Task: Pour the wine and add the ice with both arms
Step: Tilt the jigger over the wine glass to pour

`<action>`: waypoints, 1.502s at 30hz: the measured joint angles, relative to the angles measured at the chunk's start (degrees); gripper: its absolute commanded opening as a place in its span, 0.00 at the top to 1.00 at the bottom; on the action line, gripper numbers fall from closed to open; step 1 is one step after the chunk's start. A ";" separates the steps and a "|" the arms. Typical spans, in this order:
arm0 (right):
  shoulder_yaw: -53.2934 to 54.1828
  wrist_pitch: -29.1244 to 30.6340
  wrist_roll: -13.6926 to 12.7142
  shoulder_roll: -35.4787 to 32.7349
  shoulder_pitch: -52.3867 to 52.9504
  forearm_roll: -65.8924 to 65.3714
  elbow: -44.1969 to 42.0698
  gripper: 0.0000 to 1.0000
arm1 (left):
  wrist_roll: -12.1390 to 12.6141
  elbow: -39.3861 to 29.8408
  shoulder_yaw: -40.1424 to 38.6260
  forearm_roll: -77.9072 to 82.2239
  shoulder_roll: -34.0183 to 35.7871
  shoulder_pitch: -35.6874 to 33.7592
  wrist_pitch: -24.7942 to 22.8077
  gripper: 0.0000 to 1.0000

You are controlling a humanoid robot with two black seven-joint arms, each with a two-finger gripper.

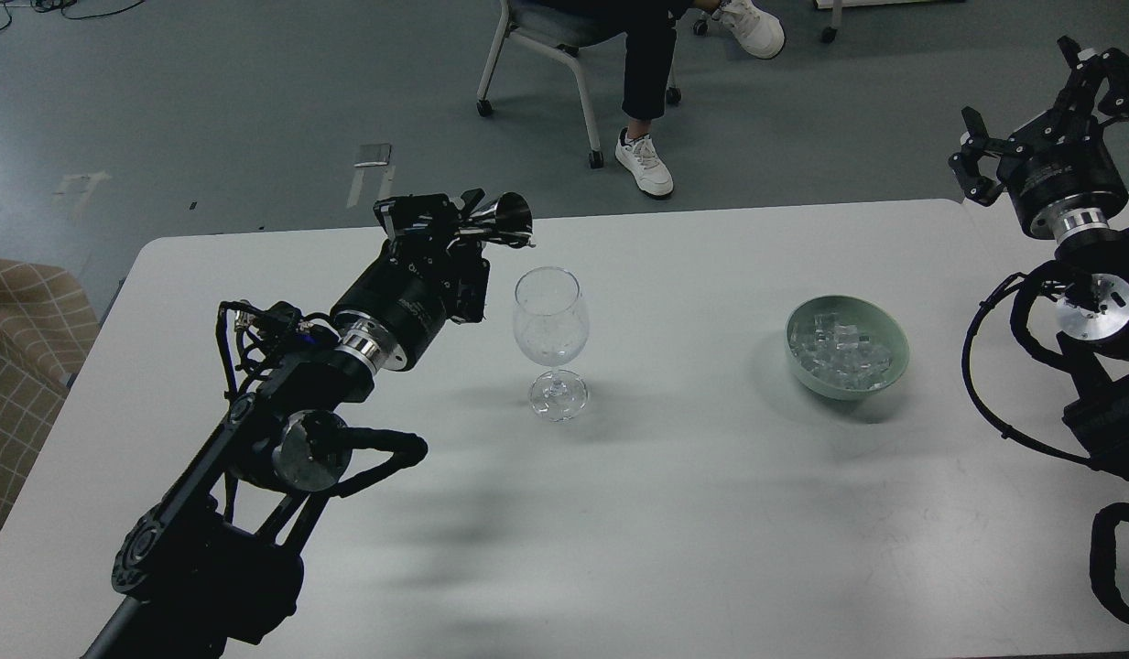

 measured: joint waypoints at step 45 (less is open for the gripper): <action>0.90 0.14 0.00 -0.31 -0.24 0.03 0.12 0.00 | 1.24 0.07 3.89 18.87 4.44 -3.88 -1.92 1.00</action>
